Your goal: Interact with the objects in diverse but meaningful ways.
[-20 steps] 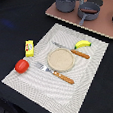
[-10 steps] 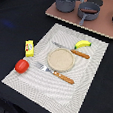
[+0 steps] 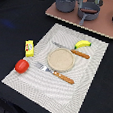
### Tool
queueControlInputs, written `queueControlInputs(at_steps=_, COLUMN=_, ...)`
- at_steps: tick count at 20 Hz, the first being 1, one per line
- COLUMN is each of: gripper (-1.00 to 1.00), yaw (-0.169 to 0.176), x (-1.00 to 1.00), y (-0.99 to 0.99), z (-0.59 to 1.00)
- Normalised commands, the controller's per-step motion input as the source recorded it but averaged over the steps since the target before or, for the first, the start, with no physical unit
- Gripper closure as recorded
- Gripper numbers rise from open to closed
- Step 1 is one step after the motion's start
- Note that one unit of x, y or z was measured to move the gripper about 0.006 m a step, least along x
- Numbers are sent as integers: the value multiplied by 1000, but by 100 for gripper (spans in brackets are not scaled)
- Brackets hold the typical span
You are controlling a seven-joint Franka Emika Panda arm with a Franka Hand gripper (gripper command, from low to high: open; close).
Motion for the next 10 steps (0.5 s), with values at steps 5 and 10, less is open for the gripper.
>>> queueControlInputs(at_steps=5, gripper=-100, yaw=-101, x=733, y=-445, z=139)
queueControlInputs(at_steps=10, gripper=-100, yaw=-108, x=747, y=-463, z=45)
